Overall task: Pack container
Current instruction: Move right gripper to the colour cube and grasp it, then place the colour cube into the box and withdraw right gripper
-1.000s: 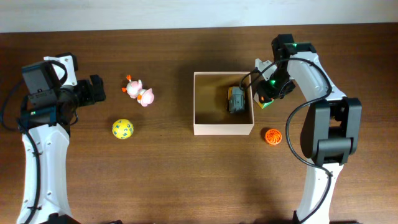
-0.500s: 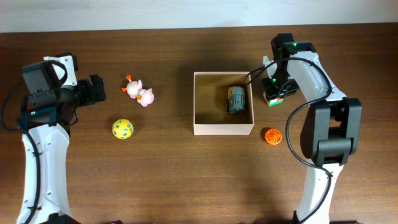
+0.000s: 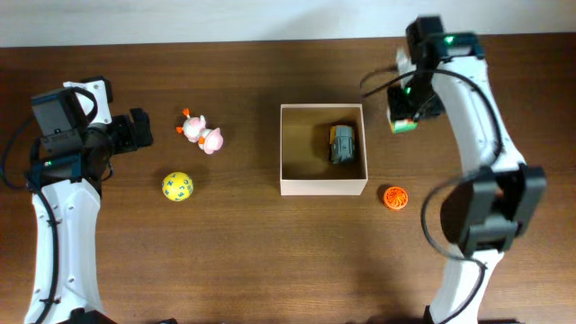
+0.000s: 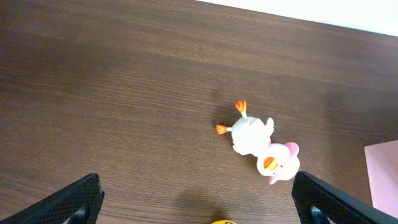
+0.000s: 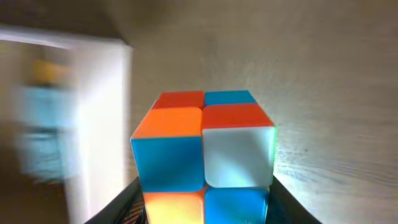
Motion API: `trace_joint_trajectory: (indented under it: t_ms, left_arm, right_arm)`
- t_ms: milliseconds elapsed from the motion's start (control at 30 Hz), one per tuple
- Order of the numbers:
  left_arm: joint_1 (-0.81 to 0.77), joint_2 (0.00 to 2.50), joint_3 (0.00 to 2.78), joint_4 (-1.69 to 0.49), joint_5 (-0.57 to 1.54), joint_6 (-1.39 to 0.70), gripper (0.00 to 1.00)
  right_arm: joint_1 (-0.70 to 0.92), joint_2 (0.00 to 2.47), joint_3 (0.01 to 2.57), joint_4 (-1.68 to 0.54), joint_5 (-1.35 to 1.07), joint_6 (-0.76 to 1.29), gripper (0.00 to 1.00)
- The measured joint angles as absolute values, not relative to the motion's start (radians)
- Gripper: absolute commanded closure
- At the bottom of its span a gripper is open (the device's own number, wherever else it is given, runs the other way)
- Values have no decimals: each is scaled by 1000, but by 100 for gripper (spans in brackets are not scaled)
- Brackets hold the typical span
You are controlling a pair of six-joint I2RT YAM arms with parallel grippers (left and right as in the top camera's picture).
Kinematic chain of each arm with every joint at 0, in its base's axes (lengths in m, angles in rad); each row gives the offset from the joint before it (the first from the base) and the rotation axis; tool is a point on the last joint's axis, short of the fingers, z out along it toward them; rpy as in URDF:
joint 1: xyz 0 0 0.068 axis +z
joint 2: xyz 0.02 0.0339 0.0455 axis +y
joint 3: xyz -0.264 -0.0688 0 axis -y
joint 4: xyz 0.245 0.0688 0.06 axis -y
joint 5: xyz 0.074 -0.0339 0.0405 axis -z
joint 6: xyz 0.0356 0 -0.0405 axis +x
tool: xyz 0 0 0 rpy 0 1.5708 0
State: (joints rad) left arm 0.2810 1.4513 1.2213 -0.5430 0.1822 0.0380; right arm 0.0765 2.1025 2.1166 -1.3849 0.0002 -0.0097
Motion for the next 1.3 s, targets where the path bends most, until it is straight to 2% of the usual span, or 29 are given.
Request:
trace_joint_trajectory:
  t_ms: [233, 567, 833, 1133, 1200, 1300]
  left_arm:
    - [281, 1451, 1221, -543, 182, 38, 1]
    - [281, 1451, 1221, -542, 182, 38, 1]
    - [281, 1451, 1221, -542, 182, 38, 1]
    - [281, 1451, 1221, -543, 182, 38, 1]
    - [281, 1451, 1221, -543, 182, 38, 1]
    - [281, 1451, 1221, -545, 182, 38, 1]
  right_arm:
    - [247, 1979, 2192, -1369, -33, 115, 66]
    - [480, 2057, 2069, -1179, -42, 308, 65]
    - [499, 2161, 1949, -1097, -37, 397, 65]
    - [499, 2169, 1925, -1038, -31, 416, 64]
    - [499, 2169, 1925, -1036, -30, 416, 56]
    - [499, 2169, 1925, -1020, -30, 419, 52]
